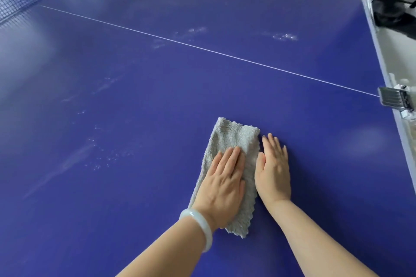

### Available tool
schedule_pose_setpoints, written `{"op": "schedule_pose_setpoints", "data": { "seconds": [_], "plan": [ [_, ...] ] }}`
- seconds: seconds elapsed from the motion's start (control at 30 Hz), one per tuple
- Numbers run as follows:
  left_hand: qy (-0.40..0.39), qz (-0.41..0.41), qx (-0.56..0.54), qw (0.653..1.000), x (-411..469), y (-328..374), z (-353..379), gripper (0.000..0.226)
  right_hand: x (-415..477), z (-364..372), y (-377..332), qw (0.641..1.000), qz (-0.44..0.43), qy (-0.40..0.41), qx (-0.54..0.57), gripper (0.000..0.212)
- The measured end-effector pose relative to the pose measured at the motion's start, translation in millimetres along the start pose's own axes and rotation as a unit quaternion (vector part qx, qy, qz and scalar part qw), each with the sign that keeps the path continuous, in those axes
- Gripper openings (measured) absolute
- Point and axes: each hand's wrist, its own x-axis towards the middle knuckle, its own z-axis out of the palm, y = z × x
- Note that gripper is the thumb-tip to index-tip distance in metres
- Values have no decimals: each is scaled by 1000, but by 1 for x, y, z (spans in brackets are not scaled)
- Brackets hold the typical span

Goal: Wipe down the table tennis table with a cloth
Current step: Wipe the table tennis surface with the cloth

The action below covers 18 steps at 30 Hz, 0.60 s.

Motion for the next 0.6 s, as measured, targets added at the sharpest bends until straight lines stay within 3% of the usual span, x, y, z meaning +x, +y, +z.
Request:
{"op": "schedule_pose_setpoints", "data": {
  "seconds": [0.17,0.33,0.47,0.53,0.6],
  "plan": [
    [-18,-108,4,994,-49,-15,-10,62,-3,3,-5,982,-68,-75,-158,61],
    [8,-89,12,996,-108,-11,-4,61,-5,4,-6,972,-121,-95,-179,64],
    [-55,18,32,998,-72,-15,0,61,-2,7,-5,973,-112,-101,-176,60],
    [-51,5,45,998,-30,-17,3,59,-1,6,-5,978,-101,-98,-156,55],
    [-47,-59,50,996,8,-22,2,62,0,4,-5,982,-90,-88,-140,55]
  ]
}}
